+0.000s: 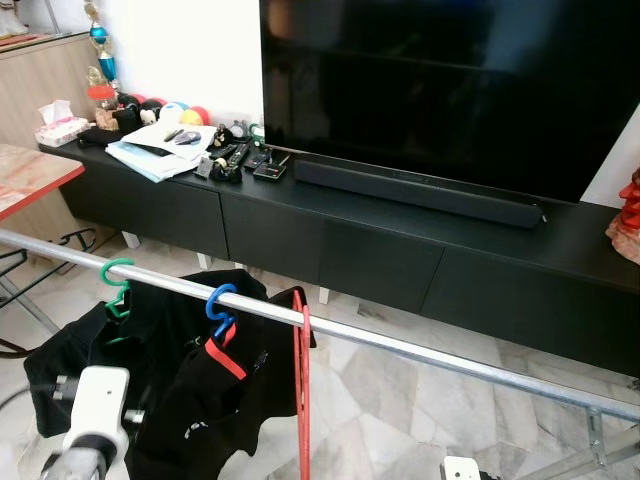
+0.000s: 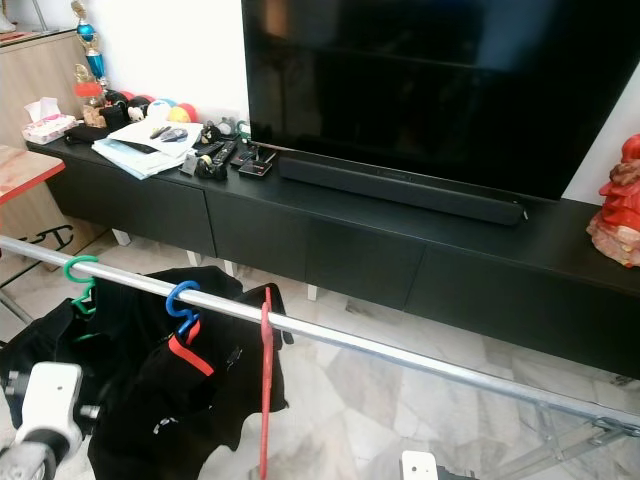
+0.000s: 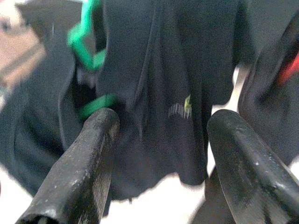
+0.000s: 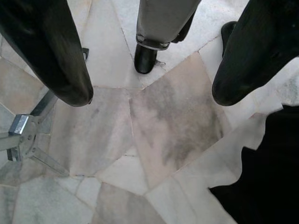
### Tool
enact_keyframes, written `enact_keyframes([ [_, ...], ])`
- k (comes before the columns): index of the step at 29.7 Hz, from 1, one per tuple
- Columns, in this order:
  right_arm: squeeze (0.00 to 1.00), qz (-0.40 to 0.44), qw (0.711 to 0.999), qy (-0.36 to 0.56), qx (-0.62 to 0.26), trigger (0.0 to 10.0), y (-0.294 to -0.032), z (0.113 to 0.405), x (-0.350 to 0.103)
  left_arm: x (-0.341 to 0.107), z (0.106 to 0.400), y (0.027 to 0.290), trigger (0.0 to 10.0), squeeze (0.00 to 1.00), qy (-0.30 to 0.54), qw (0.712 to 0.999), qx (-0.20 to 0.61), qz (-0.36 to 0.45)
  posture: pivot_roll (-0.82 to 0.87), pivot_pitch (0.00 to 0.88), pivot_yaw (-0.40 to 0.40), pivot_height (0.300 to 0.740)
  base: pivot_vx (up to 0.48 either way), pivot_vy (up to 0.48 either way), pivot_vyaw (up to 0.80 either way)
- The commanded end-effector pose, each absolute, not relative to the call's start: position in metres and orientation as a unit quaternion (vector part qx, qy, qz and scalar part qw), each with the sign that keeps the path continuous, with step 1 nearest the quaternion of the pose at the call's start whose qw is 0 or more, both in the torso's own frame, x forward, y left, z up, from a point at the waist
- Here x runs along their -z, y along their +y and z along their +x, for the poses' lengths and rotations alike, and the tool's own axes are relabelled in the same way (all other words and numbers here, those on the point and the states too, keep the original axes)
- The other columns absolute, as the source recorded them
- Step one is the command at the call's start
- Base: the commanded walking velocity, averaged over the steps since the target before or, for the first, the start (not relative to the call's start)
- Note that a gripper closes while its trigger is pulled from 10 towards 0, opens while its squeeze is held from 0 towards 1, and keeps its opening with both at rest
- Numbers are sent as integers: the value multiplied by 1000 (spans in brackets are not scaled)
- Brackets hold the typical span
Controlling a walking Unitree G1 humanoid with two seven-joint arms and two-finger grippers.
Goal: Hang hanger
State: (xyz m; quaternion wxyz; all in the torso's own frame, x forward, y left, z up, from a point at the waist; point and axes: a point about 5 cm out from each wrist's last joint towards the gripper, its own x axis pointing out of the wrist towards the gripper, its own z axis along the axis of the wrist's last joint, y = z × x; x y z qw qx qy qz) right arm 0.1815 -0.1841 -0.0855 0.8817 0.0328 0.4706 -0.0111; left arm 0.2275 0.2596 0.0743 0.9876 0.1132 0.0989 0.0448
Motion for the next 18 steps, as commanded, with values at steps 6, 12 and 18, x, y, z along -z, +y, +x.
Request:
enact_keyframes([
  [6,0,36,881,472,15,10000,-184,181,86,-91,237,250,10000,0,68,989,-12,132,168,0,-30,740,0,80,0],
  [12,0,37,881,471,15,10000,-183,182,86,-93,239,245,10000,0,63,989,0,136,168,0,-30,740,0,442,0],
  [18,0,36,881,471,15,10000,-182,182,86,-96,239,242,10000,0,60,989,12,136,168,0,-28,740,0,366,0],
])
